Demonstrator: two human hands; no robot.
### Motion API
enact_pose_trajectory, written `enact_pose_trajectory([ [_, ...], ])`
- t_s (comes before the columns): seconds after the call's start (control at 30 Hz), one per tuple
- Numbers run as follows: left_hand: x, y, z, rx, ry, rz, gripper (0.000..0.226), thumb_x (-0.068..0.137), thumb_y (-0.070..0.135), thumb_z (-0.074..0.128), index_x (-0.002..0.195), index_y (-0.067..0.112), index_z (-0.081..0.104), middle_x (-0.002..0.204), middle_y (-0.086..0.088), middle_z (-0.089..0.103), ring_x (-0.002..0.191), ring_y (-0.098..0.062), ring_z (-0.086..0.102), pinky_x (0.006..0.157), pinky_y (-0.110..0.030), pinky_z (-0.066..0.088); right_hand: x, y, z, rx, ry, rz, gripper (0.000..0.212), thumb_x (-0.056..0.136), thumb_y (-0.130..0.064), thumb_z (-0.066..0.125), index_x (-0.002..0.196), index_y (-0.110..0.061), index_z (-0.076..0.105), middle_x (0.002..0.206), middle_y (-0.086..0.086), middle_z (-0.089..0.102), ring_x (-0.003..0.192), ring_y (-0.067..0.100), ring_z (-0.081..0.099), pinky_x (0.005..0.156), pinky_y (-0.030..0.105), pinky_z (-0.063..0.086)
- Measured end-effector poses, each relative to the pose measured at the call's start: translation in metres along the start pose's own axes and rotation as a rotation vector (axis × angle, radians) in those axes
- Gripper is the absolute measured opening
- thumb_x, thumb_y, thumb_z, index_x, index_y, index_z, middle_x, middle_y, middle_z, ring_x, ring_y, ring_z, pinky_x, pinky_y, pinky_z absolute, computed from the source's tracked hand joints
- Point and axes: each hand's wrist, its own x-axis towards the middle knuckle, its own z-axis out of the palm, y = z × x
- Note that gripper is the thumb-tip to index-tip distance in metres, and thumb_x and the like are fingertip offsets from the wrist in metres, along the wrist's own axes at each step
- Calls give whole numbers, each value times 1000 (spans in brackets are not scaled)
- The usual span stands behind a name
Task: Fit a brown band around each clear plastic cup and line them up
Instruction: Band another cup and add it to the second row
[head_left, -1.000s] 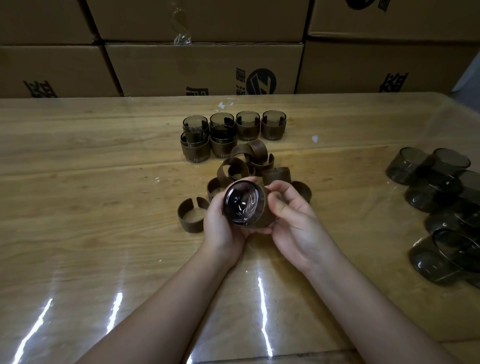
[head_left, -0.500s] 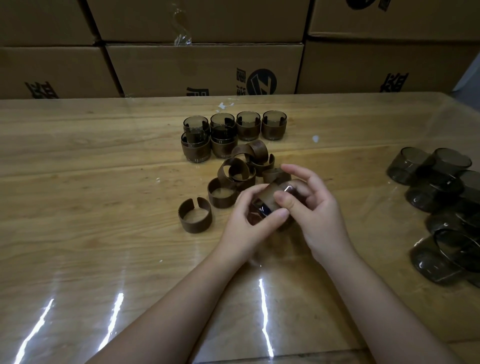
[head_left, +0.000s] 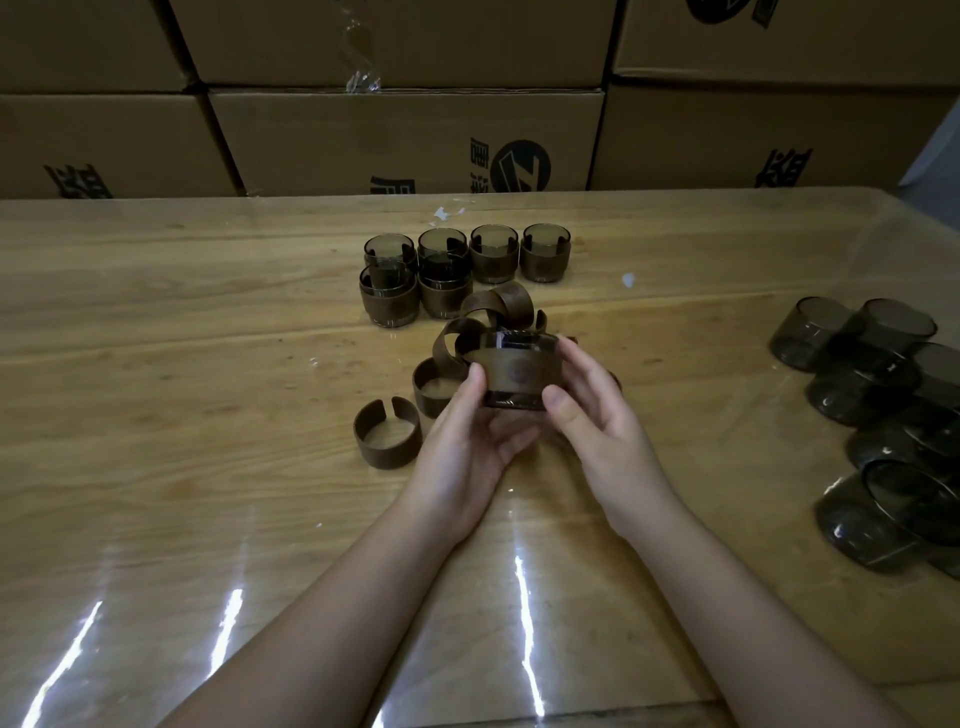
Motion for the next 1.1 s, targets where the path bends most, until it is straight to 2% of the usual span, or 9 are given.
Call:
enact_pose_trajectory([
  [0.07, 0, 1, -1, 26, 3, 20, 47, 93, 41, 46, 128, 12, 58, 124, -13, 65, 116, -23, 61, 102, -38, 47, 0, 1, -2, 22, 1, 9, 50, 81, -37, 58, 130, -39, 44, 143, -7, 49, 132, 3, 44, 110, 33, 40],
  [0.1, 0, 0, -1, 37, -1, 30, 45, 93, 39, 47, 127, 11, 58, 122, -13, 66, 114, -22, 62, 98, -35, 50, 0, 1, -2, 23, 3, 8, 51, 82, -36, 58, 131, -38, 44, 143, -6, 48, 132, 4, 44, 110, 33, 39],
  [0.23, 0, 1, -3, 30, -19, 52, 41, 93, 30, 50, 132, 16, 55, 124, -11, 65, 113, -23, 63, 98, -36, 50, 0, 1, -1, 25, 10, -13, 55, 81, -34, 59, 133, -36, 42, 143, -4, 48, 131, 2, 45, 108, 22, 39],
  [0.37, 2, 0, -2, 28, -29, 94, 48, 86, 32, 59, 133, 34, 50, 125, -4, 66, 113, -23, 64, 97, -37, 51, 0, -1, 0, 35, 13, -28, 51, 82, -27, 58, 129, -38, 43, 136, -5, 52, 125, -1, 50, 101, 19, 43],
  [0.47, 2, 0, -3, 28, -10, 123, 45, 84, 31, 61, 128, 34, 54, 124, -5, 66, 116, -25, 62, 97, -37, 51, 1, -2, 0, 42, 15, -38, 46, 86, -18, 57, 128, -34, 45, 130, -2, 54, 114, -4, 57, 91, 15, 46],
  [0.53, 3, -1, -3, 35, 2, 145, 41, 87, 29, 57, 128, 33, 55, 122, -4, 66, 113, -23, 63, 90, -33, 54, 0, -1, -1, 44, 20, -42, 44, 90, -11, 55, 128, -30, 45, 131, 3, 54, 110, -5, 59, 89, 13, 47],
  [0.7, 4, -1, -4, 95, -1, 169, 41, 89, 29, 54, 129, 36, 53, 120, -1, 67, 112, -21, 63, 82, -25, 52, 0, -1, -1, 30, 13, -43, 47, 83, -26, 56, 128, -33, 46, 134, 5, 53, 113, -2, 58, 90, 15, 47],
  [1.1, 3, -1, -4, 117, 4, 171, 41, 89, 30, 54, 130, 32, 53, 121, -5, 65, 110, -21, 64, 81, -25, 53, 0, 3, -1, 5, 28, -65, 46, 83, -29, 57, 127, -37, 47, 134, 7, 52, 114, -2, 57, 92, 16, 46],
])
